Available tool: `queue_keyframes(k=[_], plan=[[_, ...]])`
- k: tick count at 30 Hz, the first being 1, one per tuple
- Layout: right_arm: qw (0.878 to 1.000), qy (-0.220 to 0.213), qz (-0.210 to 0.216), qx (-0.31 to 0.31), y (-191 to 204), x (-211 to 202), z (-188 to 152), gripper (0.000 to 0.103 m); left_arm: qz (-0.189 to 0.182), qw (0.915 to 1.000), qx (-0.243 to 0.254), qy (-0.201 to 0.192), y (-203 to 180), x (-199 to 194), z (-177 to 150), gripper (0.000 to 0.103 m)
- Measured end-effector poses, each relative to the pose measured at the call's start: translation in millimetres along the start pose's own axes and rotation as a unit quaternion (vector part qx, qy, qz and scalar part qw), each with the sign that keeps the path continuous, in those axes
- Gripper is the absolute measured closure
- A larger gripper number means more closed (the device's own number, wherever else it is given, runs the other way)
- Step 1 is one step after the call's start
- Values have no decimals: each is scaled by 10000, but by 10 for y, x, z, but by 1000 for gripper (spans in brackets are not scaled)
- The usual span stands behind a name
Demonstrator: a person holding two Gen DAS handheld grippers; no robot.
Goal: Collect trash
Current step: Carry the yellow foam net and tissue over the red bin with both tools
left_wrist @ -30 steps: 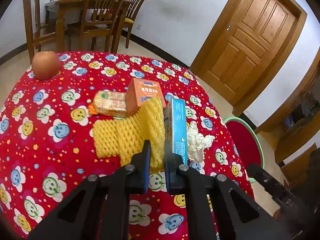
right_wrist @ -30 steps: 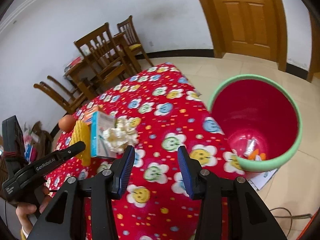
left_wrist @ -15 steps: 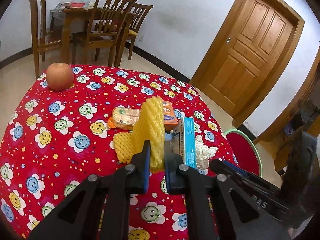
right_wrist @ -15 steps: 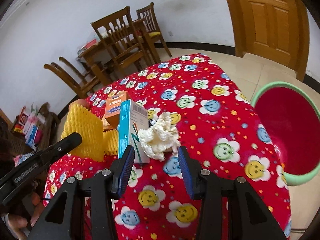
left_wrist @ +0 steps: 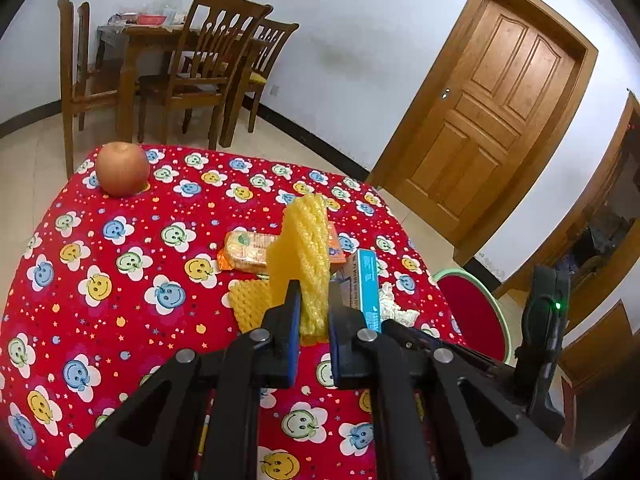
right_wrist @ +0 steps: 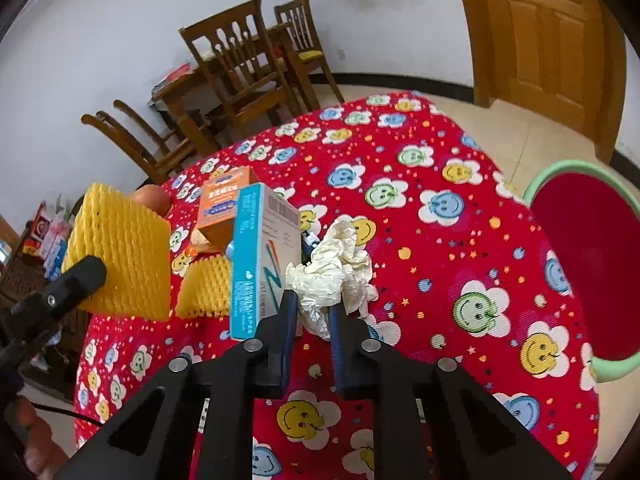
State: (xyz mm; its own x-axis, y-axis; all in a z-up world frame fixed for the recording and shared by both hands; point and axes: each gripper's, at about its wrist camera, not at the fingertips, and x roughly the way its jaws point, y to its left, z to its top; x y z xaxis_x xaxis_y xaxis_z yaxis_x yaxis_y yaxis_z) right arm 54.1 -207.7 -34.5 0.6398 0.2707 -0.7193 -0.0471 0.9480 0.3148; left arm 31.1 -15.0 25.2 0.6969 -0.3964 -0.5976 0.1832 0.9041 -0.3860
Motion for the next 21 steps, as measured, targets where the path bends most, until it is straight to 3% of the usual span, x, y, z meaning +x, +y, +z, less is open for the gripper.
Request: queue_keyframes(k=[12, 21], plan=[[9987, -494, 4, 137, -116, -540, -69, 90, -218, 9993, 281, -111, -320, -168, -13, 92], [9953, -852, -191, 422, -412, -960, -132, 90, -530, 9967, 604, 83, -712, -44, -57, 92]])
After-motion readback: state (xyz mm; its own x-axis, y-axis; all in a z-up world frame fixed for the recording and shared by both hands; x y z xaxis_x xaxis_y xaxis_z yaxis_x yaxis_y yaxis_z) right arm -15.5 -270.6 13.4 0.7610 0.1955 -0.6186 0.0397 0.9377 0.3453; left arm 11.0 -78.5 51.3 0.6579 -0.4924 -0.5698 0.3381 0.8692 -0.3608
